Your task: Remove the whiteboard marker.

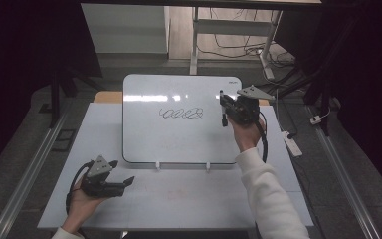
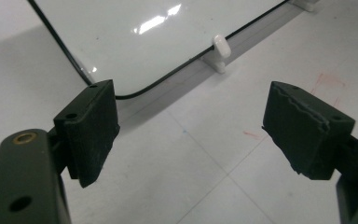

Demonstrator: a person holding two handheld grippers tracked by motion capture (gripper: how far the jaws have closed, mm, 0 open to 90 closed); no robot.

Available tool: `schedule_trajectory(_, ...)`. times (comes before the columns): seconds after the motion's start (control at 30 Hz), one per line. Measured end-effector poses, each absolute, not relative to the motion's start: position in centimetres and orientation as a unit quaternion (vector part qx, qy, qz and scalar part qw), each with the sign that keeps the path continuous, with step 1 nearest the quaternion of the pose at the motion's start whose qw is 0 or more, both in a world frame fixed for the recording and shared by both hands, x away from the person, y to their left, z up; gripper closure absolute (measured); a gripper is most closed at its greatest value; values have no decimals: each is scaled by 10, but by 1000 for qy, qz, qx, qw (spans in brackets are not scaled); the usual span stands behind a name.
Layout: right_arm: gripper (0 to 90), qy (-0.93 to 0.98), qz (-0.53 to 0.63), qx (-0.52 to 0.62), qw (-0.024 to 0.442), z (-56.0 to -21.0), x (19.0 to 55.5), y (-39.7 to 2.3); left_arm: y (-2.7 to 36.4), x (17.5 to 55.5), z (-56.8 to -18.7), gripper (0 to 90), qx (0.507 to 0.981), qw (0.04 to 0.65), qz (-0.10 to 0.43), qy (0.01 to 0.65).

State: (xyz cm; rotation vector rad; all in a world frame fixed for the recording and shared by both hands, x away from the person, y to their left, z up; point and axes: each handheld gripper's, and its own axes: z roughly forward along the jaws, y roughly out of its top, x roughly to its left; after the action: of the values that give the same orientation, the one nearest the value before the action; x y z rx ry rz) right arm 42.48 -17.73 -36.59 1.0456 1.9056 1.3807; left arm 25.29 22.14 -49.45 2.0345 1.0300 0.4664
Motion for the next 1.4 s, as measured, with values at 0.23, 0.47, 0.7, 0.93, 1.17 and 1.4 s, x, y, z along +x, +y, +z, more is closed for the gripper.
schedule_trajectory(0.23,809,728,532,350,251,-375,396,-165,196,264,-481,207,808,416,174,379)
schedule_trajectory(0.47,808,747,544,308,225,-386,366,-147,164,276,-462,269,810,449,155,343)
schedule_trajectory(0.7,808,770,552,249,199,-393,338,-127,119,299,-443,337,816,483,112,298)
schedule_trajectory(0.93,808,775,563,226,179,-399,329,-124,96,312,-441,407,813,501,71,288)
schedule_trajectory(1.17,808,784,558,204,180,-405,324,-118,83,321,-446,498,810,509,31,290)
schedule_trajectory(1.4,807,792,551,184,188,-406,320,-113,81,326,-450,577,813,501,11,295)
